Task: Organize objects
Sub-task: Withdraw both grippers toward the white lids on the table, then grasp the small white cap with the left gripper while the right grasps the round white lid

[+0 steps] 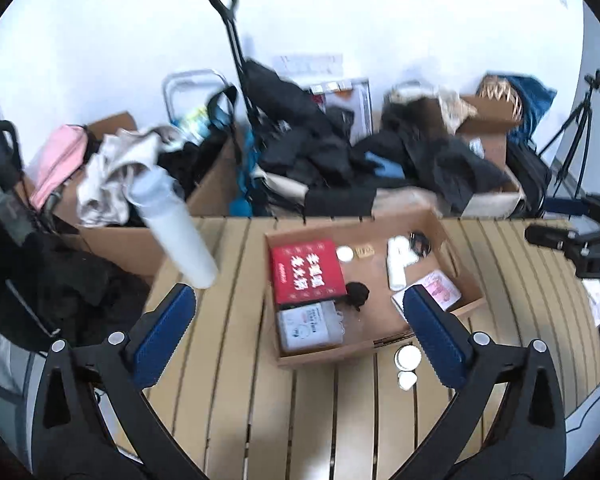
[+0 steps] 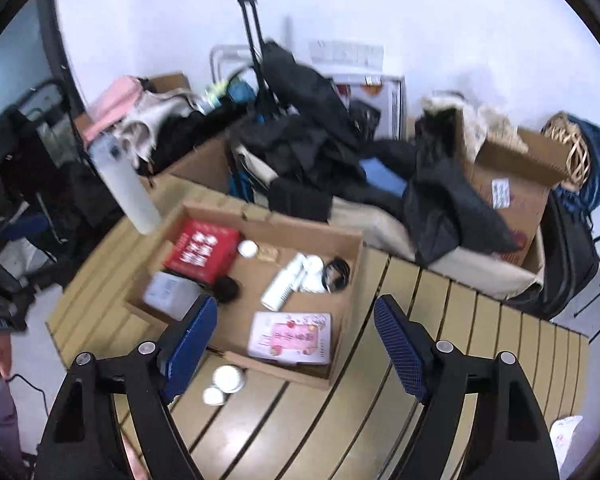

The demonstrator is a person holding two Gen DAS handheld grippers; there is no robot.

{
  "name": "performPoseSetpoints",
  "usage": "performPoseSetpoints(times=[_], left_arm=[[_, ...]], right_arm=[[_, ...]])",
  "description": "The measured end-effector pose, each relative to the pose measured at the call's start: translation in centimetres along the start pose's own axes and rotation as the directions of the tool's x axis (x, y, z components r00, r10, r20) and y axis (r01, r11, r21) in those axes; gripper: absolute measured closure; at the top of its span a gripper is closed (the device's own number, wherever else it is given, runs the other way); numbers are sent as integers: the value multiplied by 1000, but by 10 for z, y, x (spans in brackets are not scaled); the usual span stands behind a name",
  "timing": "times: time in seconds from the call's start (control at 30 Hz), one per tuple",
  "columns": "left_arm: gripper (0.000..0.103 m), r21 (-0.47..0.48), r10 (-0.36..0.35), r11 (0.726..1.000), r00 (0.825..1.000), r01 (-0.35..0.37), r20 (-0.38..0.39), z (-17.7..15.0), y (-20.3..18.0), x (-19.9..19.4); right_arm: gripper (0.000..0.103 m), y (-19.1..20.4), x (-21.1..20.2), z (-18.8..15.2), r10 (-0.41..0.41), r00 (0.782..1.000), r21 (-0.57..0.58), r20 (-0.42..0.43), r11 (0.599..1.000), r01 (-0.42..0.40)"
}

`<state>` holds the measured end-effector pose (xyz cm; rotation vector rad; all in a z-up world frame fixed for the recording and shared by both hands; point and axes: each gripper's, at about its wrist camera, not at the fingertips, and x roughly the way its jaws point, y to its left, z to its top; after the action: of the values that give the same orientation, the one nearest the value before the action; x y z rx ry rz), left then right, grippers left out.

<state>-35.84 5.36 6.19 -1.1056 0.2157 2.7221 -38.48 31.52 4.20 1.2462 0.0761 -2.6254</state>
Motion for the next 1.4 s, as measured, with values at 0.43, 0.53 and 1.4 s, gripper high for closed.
performPoseSetpoints(times=[0.43,0.53,1.4], left_arm=[[0,-54,25,998,999,-23,44,-75,-10,-87],[0,-86,-7,996,997,13,78,-124,-17,-95],[76,-25,-214,977,949,214,-230,-179,-130,172]], right_arm=[[19,49,-93,-75,38,993,-17,115,999,-36],[19,53,-97,-124,74,986,17,150,997,-78],[30,29,-33,-247,51,998,198,-25,979,-45]])
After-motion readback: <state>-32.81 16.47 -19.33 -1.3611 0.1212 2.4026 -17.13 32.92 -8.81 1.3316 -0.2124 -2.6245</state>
